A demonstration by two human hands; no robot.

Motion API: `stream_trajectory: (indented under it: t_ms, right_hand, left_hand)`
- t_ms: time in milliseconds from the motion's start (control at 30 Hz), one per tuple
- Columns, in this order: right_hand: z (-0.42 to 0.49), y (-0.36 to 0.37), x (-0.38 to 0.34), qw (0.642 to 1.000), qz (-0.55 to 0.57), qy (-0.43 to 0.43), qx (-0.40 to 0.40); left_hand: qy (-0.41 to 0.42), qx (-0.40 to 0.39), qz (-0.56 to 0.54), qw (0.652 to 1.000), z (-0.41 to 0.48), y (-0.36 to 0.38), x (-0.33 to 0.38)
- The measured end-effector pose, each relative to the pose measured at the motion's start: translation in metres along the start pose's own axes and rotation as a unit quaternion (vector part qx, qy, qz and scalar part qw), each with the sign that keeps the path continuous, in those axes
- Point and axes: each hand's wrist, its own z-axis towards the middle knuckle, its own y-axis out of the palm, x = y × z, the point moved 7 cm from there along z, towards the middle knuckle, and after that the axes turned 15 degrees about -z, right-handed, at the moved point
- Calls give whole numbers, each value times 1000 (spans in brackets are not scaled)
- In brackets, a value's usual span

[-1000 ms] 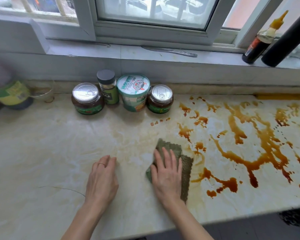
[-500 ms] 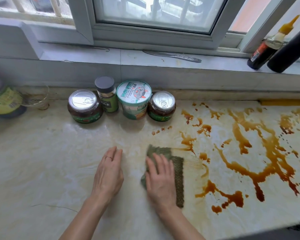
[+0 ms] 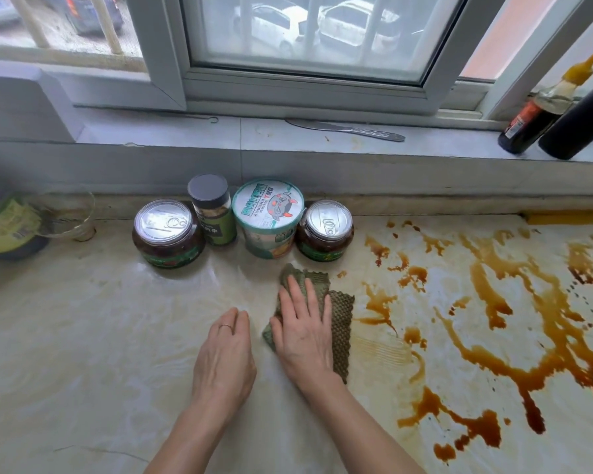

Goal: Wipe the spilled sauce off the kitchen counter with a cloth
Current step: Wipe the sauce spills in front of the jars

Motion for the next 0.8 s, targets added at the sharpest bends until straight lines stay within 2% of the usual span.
stream_trajectory:
  t_ms: [100,167,300,367,433,533,567,700,733,800]
  right_hand:
    - [18,1,-2,999,10,-42,-14]
    - [19,3,16,999,12,-34,-24]
    - [11,6,78,995,13,92,-35]
    - [12,4,82,991,12,133,-27]
    - [15,0,65,994,20,106,-19]
    - [13,-1,55,1000,1,-16,-11]
    - [15,0,65,999,-7,-28,-17]
    - [23,2,101,993,6,107,-42]
    - [23,1,93,992,11,114,-47]
    - [18,2,73,996,19,75,-47]
  left_hand:
    - [7,12,16,1000,9,3,-1]
    - [23,1,26,999,15,9,1]
    - [42,-36,39,998,18,20,1]
    - [45,-50,67,996,18,24,-1]
    - [49,-48,82,994,18,24,1]
    - [49,-48,108,992,16,25,4]
    - [48,-47,113,991,16,25,3]
    - [40,-56,112,991,14,27,1]
    - [38,-60,116,991,14,28,1]
    - [35,-63,111,991,15,31,3]
